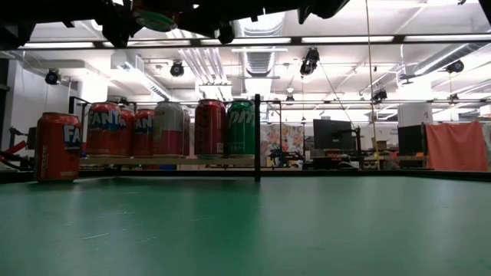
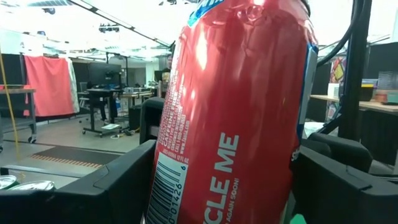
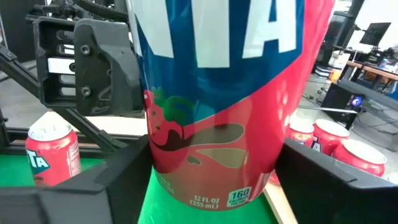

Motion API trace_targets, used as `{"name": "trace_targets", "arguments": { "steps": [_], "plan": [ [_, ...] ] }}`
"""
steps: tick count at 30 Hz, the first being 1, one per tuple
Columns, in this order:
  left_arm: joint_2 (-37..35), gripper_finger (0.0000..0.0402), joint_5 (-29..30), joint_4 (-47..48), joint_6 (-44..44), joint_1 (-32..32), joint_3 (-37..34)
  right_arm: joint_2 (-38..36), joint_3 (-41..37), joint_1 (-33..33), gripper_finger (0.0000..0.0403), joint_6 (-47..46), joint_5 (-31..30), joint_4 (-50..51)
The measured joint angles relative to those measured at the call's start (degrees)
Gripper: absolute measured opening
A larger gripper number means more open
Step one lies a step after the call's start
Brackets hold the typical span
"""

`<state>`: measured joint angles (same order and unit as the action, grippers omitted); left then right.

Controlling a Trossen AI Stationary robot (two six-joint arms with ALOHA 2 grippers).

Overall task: Place canned beverage on shelf
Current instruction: Put the red soda can on the shelf aligned with the other red soda can

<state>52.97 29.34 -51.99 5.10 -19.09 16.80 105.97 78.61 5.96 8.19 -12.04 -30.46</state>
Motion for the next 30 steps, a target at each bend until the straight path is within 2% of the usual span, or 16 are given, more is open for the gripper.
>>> {"name": "trace_targets", "arguments": {
  "steps": [2,10,15,22,30],
  "plan": [
    [-0.02,0.0308,0.01,0.0,0.0,0.0,0.0,0.0,0.0,0.0,0.0274,-0.02,0.01,0.0],
    [-0.02,0.0358,-0.2,0.02,-0.15,0.0,0.0,-0.13,0.0,0.03,0.0273,0.09,0.12,0.62],
    [-0.54,0.0371,-0.18,0.03,1.6,0.0,0.0,-1.79,0.0,0.17,0.0273,-0.05,-0.58,4.22],
    [-2.9,0.0373,-0.04,0.47,3.41,-0.01,0.0,-5.03,0.0,1.58,0.0273,0.74,-9.36,13.75],
    [-2.68,0.0372,0.25,1.63,3.38,-2.03,1.91,-7.93,0.02,3.68,0.0276,0.83,-27.08,22.13]
  ]
}}
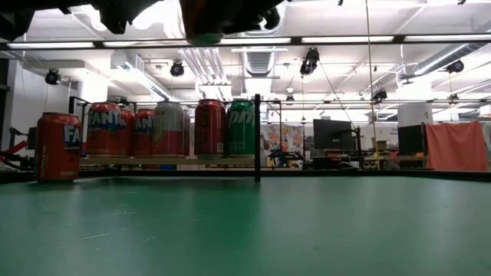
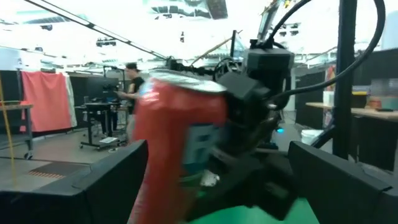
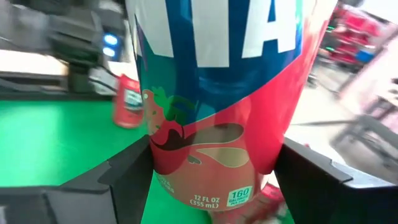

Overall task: Place canned beverage on shelf
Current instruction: Put the red soda can on the shelf aligned with the other red soda can

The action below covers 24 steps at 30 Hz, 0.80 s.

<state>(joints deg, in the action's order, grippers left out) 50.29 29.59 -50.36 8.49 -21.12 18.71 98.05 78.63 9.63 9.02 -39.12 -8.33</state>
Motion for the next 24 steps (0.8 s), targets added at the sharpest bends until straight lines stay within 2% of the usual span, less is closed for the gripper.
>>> {"name": "trace_targets", "arguments": {
  "steps": [4,11,16,20,24],
  "plan": [
    [2.55,0.0372,2.63,1.3,0.39,-1.69,1.99,-0.01,0.0,0.4,0.0277,-0.02,-3.18,1.1],
    [10.51,0.0372,20.54,1.74,4.47,-5.53,6.7,0.01,-0.02,0.72,0.0277,-0.44,-3.27,2.16],
    [18.03,0.0372,25.76,1.48,7.06,-5.75,12.55,0.01,-0.02,0.63,0.0277,-0.46,-3.36,2.1],
    [23.92,0.0372,34.45,1.46,10.25,-5.75,17.49,0.05,-0.02,0.66,0.0278,-0.48,-3.49,2.13],
    [27.87,0.0372,37.55,1.3,11.94,-5.71,21.22,0.07,-0.06,0.89,0.0278,-0.54,-3.99,2.18]
  ]
}}
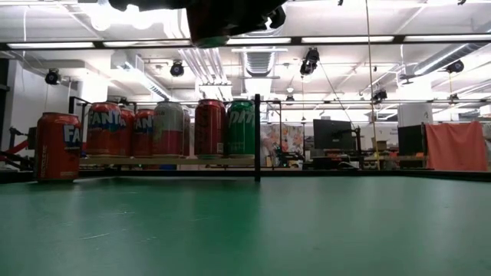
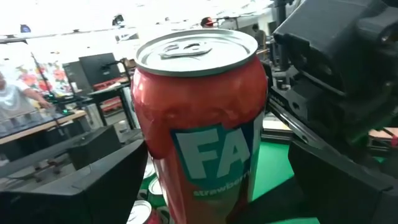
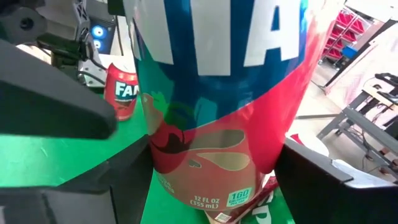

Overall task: Place canned beverage on shelf
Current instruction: Put the red soda can on the shelf aligned with the other red soda can

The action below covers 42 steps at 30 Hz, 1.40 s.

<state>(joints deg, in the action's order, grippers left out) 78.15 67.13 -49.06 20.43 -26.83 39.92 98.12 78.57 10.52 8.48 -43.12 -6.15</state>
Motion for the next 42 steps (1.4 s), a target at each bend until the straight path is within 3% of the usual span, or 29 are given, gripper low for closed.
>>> {"name": "trace_targets", "arguments": {
  "steps": [4,12,23,28,31,36,42],
  "plan": [
    [1.93,0.0372,2.23,-0.64,1.73,-0.02,1.79,0.01,-0.01,0.39,0.0278,-0.06,0.02,-0.03],
    [1.9,0.0357,0.65,-6.15,0.44,0.37,0.45,0.15,-0.15,1.41,0.0278,-2.1,2.09,-0.04],
    [1.86,0.0272,0.54,-6.69,0.63,0.39,0.22,0.25,-0.18,1.38,0.0302,-4.48,1.91,-0.13],
    [1.85,0.0272,1.26,-6.58,1.1,0.39,0.17,0.25,-0.18,1.36,0.0337,-5.33,1.58,-0.23],
    [1.64,0.0272,4.71,-6.02,2.77,0.17,0.01,0.24,-0.15,1.36,0.0348,-5.71,1.11,-0.55],
    [-0.16,0.0272,9.2,-4.93,6.08,-0.98,-0.81,0.09,-0.14,1.36,0.0352,-5.64,0.68,-0.29],
    [-6.07,0.0272,10.45,-4.39,2.99,-1.51,-6.9,-0.15,-0.14,1.36,0.0353,-5.68,0.68,1.27]
  ]
}}
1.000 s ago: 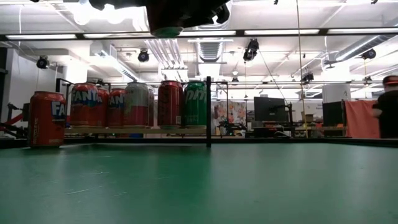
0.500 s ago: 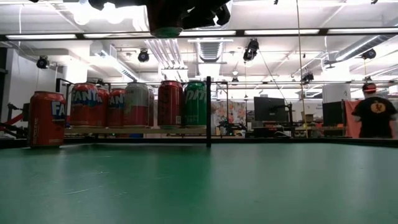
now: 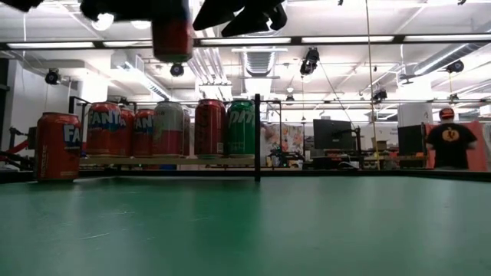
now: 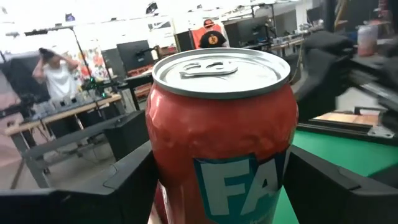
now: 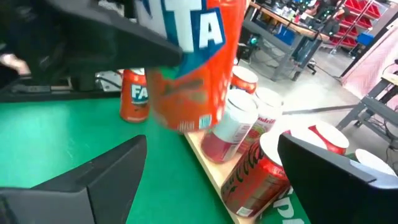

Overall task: Place canned beverage on shelf
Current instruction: Put the red soda can on the shelf aligned with the other red soda can

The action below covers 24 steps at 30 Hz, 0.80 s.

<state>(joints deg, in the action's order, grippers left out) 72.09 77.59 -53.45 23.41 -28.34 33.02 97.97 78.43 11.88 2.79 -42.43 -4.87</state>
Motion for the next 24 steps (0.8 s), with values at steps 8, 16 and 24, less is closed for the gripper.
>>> {"name": "trace_targets", "arguments": {
  "steps": [8,16,24],
  "plan": [
    [-13.05,0.0272,0.08,1.19,-5.68,-0.44,-11.79,0.0,0.0,-0.1,0.0353,-0.75,0.04,0.38],
    [-22.3,0.0272,-0.62,13.57,-15.68,-0.66,-19.32,0.0,0.0,-0.42,0.0354,-1.75,0.26,0.34],
    [-27.29,0.0272,-3.66,39.2,-35.19,-0.04,-19.46,0.0,0.0,-0.81,0.0353,-2.86,0.39,0.36]
  ]
}}
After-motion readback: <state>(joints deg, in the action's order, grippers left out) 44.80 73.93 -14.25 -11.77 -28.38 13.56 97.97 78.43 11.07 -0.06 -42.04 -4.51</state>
